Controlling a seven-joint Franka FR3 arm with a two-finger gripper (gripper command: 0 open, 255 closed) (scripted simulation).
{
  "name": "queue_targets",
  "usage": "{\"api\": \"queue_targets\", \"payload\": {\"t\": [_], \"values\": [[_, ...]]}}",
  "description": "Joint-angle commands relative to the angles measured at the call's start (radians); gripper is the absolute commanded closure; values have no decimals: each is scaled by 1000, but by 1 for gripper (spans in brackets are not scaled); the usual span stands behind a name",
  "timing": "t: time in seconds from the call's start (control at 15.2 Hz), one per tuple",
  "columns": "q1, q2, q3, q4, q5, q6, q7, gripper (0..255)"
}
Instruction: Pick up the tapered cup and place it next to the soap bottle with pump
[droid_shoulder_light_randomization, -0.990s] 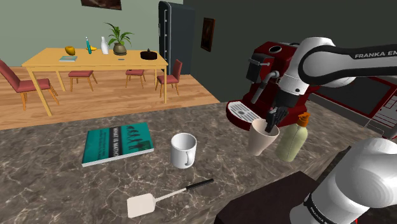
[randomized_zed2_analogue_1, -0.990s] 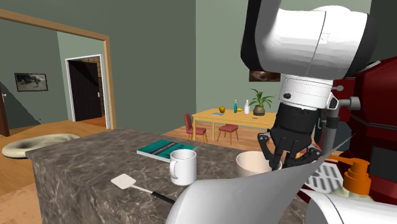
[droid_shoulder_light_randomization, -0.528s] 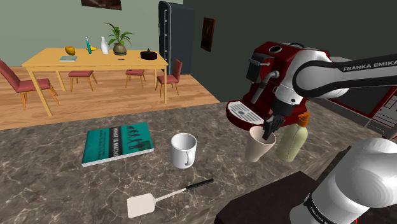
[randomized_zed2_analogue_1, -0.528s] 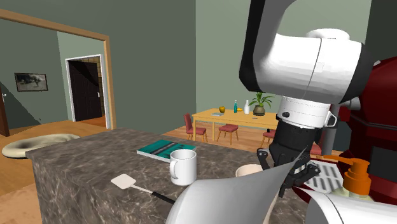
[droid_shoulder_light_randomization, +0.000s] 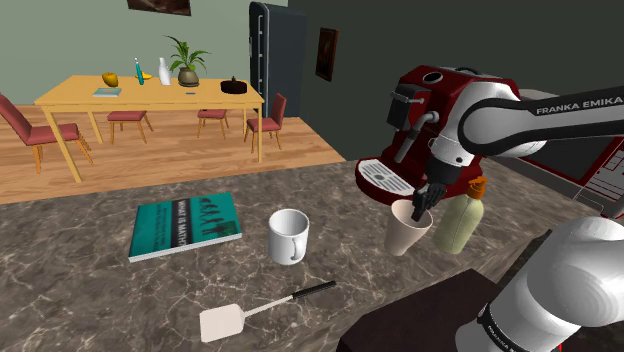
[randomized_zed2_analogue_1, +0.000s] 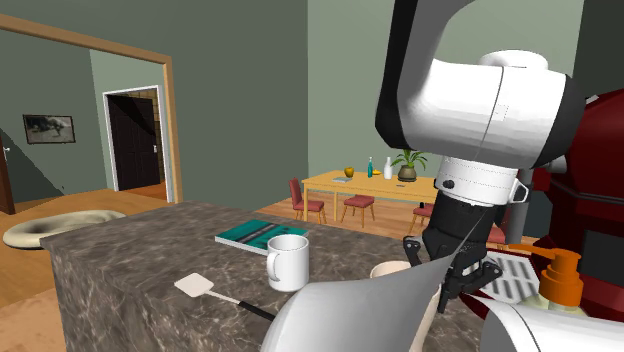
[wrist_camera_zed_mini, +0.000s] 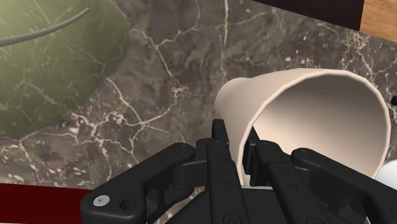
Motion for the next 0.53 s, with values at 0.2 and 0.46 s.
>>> {"api": "queue_targets", "payload": {"t": [0.2,0.46], "values": [[0,0,0,0,0,0,0,0],[-9,-31,-1,53,-8,-84,3,0]]}}
